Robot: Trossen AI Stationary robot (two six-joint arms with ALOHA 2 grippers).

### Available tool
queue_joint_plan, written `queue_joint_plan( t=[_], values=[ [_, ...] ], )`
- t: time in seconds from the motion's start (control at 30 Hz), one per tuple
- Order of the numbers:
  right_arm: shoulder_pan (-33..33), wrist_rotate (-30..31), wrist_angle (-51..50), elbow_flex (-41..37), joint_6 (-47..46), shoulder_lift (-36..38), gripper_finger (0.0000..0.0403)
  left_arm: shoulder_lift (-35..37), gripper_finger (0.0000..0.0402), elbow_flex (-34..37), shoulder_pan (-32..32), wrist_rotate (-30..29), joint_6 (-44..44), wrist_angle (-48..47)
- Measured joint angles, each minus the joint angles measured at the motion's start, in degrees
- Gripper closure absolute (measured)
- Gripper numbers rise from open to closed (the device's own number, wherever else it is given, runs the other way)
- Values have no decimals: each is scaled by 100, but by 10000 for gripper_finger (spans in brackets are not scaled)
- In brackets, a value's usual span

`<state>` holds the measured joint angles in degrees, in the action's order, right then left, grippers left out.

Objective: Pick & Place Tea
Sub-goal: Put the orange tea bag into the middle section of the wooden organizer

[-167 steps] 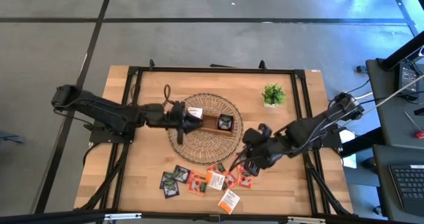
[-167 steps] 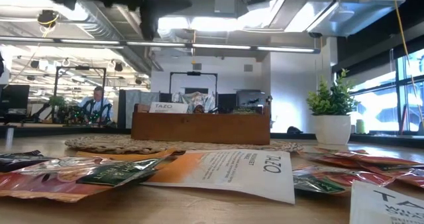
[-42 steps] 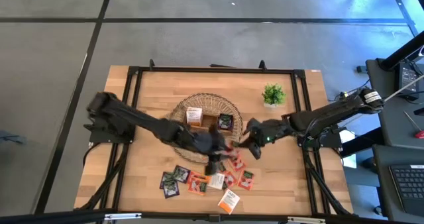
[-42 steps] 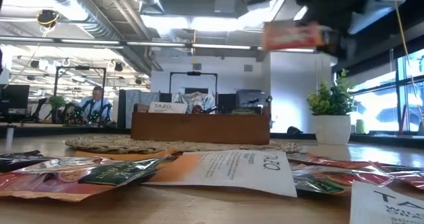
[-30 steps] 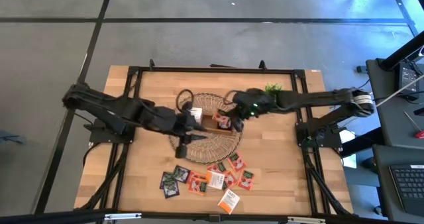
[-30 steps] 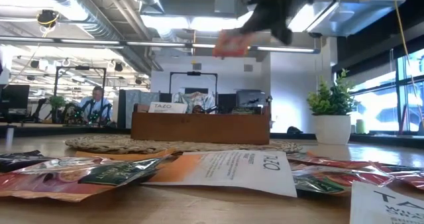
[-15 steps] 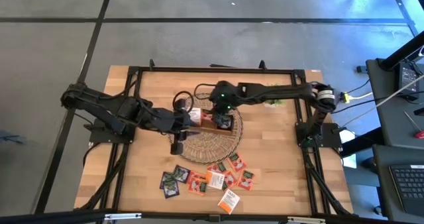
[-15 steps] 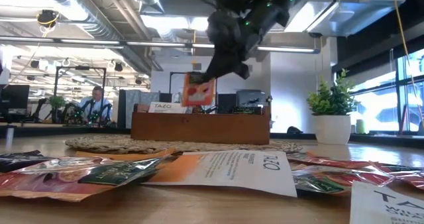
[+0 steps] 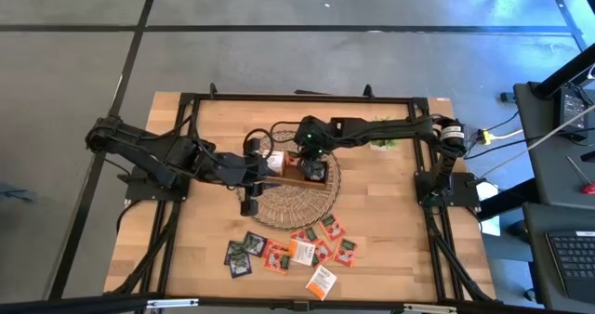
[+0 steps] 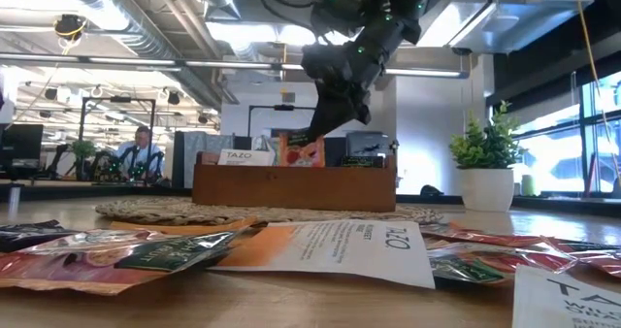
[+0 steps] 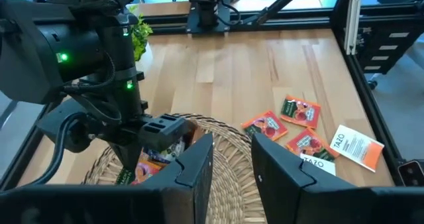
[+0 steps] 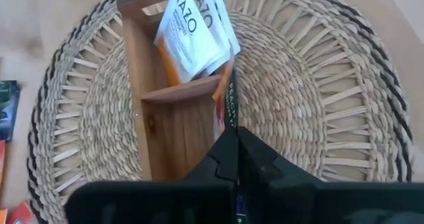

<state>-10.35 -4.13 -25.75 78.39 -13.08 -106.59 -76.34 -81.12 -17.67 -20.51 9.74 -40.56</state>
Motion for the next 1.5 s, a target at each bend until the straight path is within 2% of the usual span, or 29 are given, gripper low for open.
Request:
queue_joint_plan(
  t=[0.37,0.63,0.77,0.9,1.03,1.3,1.4,1.5],
  values=[
    [20,-43,21,-2,156,0,372,0,300,0,0,0,84,2],
    [22,100,-3,-4,100,16,326,0,303,0,0,2,155,2],
    [49,145,-80,-11,-29,338,312,-19,303,0,0,84,180,6],
    [353,105,-486,-1,-72,869,309,-189,300,0,-2,118,413,51],
    [848,-149,-1179,0,-353,1249,309,-641,300,0,-2,215,456,350],
    [1950,-191,-2450,-11,-1269,1379,309,-2089,303,-2,-46,944,677,1534],
    [2271,-229,-2386,-235,-1538,1474,309,-2591,302,2,-107,1134,1027,1946],
    [2500,-632,-1584,-1006,-1919,1802,309,-2978,303,3,-209,1122,1381,2531]
  ],
)
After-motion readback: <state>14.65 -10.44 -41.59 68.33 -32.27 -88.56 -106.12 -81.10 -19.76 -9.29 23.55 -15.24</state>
